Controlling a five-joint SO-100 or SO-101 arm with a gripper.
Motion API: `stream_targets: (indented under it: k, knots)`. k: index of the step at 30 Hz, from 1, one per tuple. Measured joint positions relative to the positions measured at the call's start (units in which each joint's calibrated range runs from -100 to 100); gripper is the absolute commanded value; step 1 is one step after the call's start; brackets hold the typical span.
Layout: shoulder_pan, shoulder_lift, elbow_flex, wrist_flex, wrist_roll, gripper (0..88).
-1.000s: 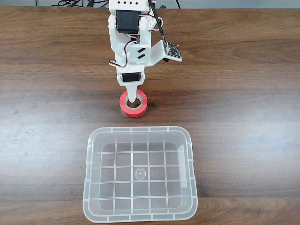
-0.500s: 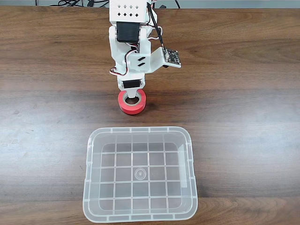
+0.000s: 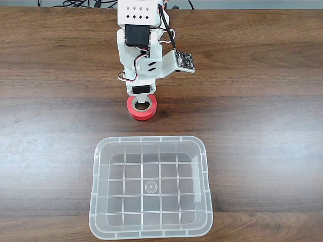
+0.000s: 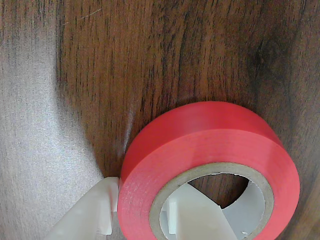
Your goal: Grab the tape and place it in the box.
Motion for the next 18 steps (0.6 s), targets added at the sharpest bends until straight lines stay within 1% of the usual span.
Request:
stream_targets:
  k: [6, 13, 18]
  knots:
    - [0.00, -3.77, -3.97, 7.46, -0.05, 3.1]
    - [0.00, -14.65, -15.79, 18.73, -0.47, 3.7]
    - [0.00, -16.74, -24.10, 23.64, -0.47, 3.7]
